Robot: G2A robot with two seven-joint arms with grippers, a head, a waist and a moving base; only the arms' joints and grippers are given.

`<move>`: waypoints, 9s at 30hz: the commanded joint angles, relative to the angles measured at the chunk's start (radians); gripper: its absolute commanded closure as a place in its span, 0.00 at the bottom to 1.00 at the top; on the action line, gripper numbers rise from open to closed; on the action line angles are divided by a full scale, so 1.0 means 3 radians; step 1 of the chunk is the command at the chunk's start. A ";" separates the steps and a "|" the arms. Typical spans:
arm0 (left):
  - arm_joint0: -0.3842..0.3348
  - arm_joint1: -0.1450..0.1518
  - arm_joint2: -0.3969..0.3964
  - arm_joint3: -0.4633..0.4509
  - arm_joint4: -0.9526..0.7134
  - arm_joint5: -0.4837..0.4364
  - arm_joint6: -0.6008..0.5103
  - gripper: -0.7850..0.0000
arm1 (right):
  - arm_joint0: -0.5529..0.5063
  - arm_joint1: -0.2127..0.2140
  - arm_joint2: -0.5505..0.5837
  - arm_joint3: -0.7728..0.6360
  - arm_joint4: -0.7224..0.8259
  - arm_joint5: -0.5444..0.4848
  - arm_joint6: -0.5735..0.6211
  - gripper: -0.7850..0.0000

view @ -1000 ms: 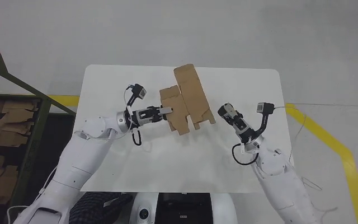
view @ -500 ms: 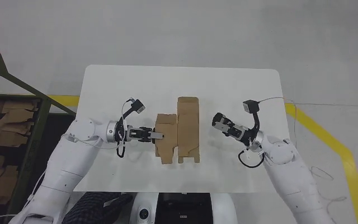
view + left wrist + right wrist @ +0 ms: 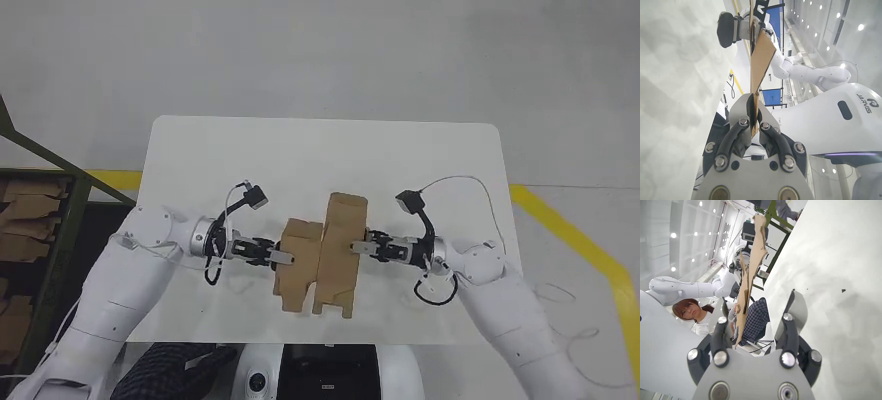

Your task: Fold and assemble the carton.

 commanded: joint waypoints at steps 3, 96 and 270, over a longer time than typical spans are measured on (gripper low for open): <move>-0.0043 0.0020 0.0060 0.0010 0.0002 -0.0001 0.0001 1.00 | 0.0040 0.0000 -0.0058 0.0021 0.0086 0.0018 0.0093 1.00; 0.0120 -0.0071 -0.0123 0.0268 -0.0173 -0.0366 0.1552 1.00 | -0.0762 -0.0067 0.0468 -0.0740 -0.0413 0.0595 -0.1929 0.00; 0.0371 0.0008 -0.0337 -0.0236 0.0358 -0.0139 0.1222 1.00 | -0.0032 0.0142 -0.0179 0.0261 0.0392 0.0178 -0.0055 0.00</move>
